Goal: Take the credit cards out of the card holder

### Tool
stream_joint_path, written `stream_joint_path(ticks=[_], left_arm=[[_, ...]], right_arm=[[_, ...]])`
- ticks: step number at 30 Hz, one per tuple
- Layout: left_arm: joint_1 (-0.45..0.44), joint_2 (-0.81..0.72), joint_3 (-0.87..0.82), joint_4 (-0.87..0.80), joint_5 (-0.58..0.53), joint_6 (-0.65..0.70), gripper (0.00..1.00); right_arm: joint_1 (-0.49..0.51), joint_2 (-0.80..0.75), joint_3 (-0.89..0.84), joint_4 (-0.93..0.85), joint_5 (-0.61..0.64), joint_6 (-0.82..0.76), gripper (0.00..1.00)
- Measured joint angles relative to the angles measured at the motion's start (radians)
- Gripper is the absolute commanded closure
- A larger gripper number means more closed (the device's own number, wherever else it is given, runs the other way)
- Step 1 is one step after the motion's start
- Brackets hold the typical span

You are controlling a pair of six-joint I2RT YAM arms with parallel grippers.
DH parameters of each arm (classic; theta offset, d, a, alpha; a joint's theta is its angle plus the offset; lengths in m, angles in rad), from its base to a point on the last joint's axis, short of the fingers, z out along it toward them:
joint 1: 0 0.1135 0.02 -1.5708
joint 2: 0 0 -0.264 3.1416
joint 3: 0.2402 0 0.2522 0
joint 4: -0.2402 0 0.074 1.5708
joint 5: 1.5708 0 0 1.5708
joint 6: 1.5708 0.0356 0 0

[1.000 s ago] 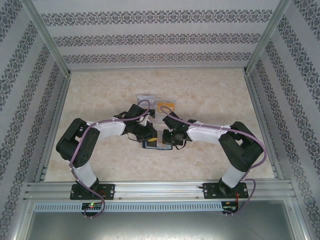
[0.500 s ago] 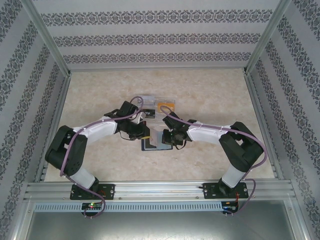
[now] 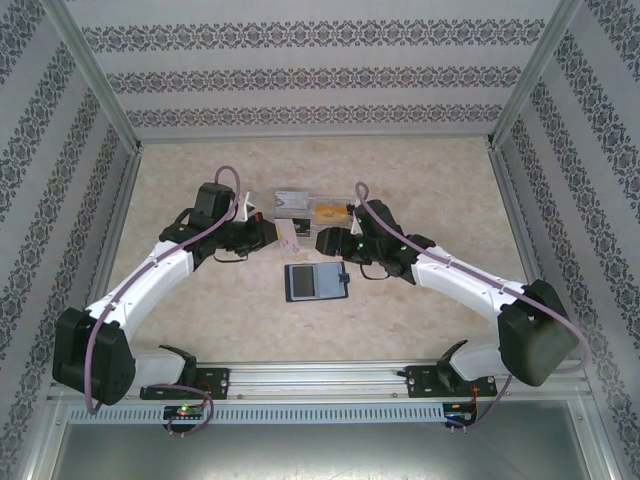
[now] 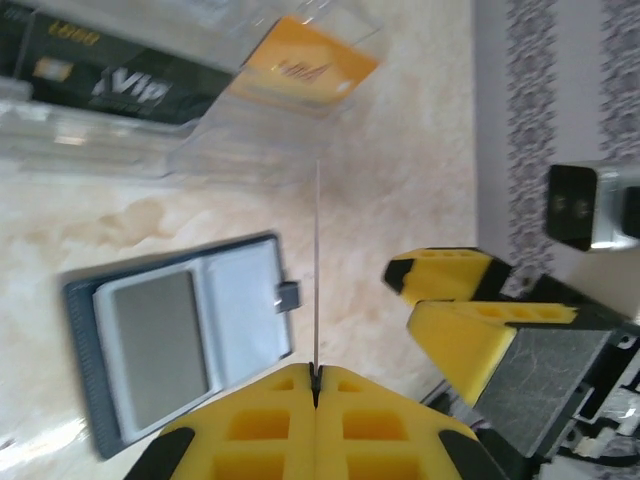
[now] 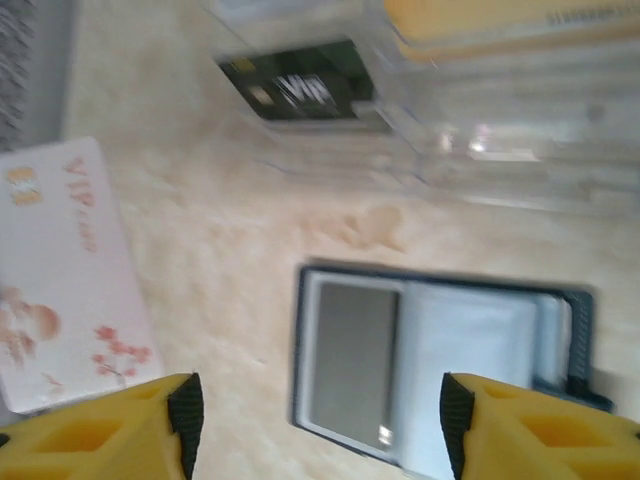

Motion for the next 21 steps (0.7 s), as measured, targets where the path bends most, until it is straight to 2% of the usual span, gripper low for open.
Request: stream_joint_path(ticks=[5, 10, 16, 21], left_arm=[[0.0, -0.005, -0.001, 0.142, 0.012, -0.125, 1.0], [0.005, -0.005, -0.017, 0.288, 0.043, -0.25, 1.0], [0.006, -0.005, -0.03, 0.38, 0.072, -0.342, 1.0], [0.025, -0.007, -0.054, 0.428, 0.092, -0.391, 1.0]], right_arm=[[-0.041, 0.003, 0.0, 0.143, -0.116, 0.088, 0.27], [-0.063, 0.056, 0.022, 0.267, -0.222, 0.197, 0.32], [-0.077, 0.105, 0.037, 0.412, -0.32, 0.317, 0.46], [-0.093, 0.112, 0.039, 0.505, -0.361, 0.38, 0.62]])
